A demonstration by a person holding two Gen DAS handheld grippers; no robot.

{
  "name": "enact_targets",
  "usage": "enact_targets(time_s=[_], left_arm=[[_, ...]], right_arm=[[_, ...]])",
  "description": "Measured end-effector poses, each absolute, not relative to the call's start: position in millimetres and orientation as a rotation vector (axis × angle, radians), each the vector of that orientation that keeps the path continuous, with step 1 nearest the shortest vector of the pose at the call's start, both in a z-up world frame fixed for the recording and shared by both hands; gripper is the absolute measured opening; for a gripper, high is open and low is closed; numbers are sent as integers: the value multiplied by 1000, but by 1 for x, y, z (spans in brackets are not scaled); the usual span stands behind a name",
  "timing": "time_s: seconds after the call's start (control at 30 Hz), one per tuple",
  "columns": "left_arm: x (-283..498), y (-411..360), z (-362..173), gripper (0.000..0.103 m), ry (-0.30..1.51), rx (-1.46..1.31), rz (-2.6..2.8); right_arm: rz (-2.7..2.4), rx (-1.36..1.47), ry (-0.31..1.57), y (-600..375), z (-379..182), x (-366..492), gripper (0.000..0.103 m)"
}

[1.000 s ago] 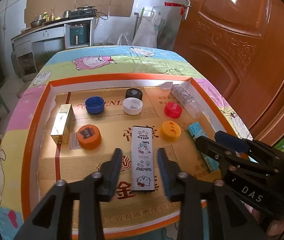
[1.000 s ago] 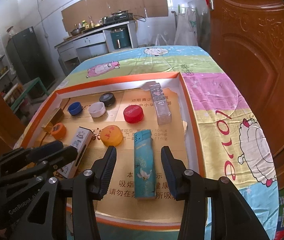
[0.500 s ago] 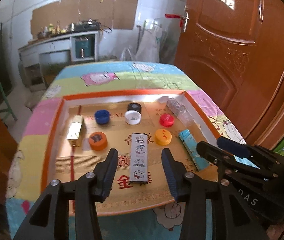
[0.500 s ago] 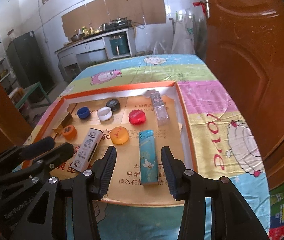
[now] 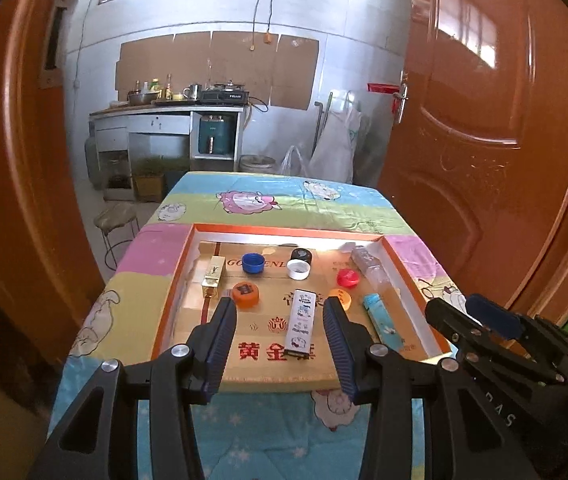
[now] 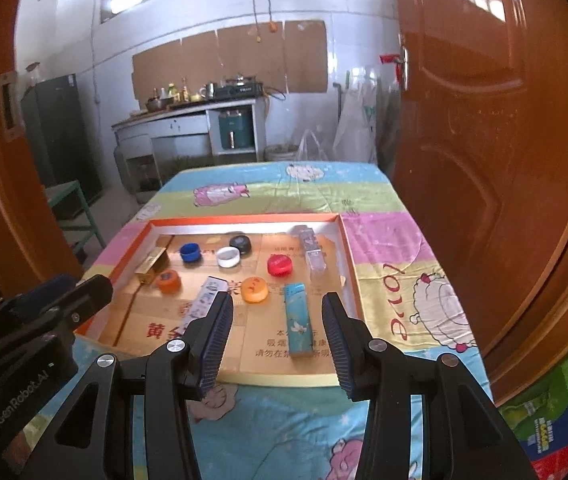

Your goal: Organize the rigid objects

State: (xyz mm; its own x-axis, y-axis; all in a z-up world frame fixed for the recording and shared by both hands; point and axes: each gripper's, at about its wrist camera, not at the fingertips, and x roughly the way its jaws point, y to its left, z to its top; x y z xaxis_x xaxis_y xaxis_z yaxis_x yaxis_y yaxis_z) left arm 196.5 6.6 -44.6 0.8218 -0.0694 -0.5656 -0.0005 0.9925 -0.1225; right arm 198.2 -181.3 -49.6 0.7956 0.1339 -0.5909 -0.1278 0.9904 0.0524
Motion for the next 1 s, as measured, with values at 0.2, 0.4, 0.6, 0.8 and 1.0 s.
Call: enact_targets(time_s=[0.2, 0.4, 0.6, 0.8, 1.0], left_arm=[[168, 4, -32, 45, 578, -93, -25], [136, 6, -17, 45, 541, -96, -13], [107, 4, -8, 45, 523, -79, -12], [77, -2, -2, 45, 513, -41, -2], [58, -4, 2, 45, 512, -35, 1]], right_arm=[[142, -2, 594, -176, -32, 169, 48], [131, -7, 555, -174, -18, 138, 48], [81, -30, 538, -173, -9, 110, 48], [55, -45, 518, -172, -3, 83, 48], [63, -51, 502, -168, 3, 62, 48]])
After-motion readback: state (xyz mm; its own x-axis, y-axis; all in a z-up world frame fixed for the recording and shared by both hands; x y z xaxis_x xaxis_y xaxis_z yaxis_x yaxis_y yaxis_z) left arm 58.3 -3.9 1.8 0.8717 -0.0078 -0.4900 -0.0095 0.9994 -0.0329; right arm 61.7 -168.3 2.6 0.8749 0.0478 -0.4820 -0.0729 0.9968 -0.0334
